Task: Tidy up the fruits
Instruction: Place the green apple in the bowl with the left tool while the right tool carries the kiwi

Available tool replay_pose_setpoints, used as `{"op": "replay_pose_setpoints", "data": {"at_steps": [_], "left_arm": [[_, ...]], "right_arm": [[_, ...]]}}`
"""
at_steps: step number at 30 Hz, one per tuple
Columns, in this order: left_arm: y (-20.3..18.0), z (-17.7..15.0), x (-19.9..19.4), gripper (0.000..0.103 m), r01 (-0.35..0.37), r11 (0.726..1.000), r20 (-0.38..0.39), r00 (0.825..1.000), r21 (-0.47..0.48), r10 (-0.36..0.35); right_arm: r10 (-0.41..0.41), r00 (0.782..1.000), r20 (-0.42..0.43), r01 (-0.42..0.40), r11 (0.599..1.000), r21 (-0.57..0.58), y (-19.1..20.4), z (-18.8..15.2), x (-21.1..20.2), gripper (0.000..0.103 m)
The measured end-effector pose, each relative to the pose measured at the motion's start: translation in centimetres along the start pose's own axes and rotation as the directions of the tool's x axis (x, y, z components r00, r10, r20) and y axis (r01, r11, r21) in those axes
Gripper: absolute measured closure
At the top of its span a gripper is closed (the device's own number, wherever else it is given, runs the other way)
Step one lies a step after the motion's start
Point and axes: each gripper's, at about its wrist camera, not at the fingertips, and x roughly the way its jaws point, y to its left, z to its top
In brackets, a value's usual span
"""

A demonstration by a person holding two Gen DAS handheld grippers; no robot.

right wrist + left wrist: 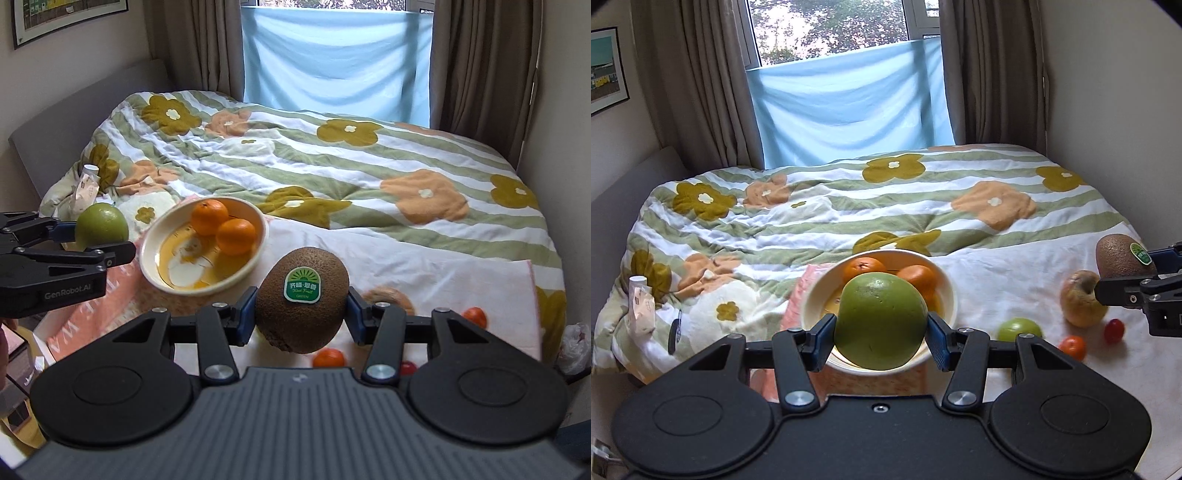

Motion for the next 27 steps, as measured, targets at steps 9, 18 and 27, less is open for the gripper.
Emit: {"op": "replay_pose_setpoints", "data": {"at_steps": [9,18,27], "left_arm": [[5.0,0.6,6.3,0.047,0.041,0.995,-0.019,0.999,0.093,-0.040],[6.8,0.3,13.7,0.047,0.097,0.976,-0.069,0.994,0.194,-0.086],[6.6,-0.8,17.9,0.047,0.132,0.948,-0.114,0.988,0.288,-0.103]], "right_arm": [[-0.011,1.000,-0.026,0.012,0.999,0.033,5.2,2.0,5.4,0.040],[-0.035,0.997,-0.074,0.039,0.998,0.043,7.8,2.6,11.1,0.040],[-0.053,0.992,-0.115,0.060,0.996,0.063,8.4,2.6,14.1,0.040]]}}
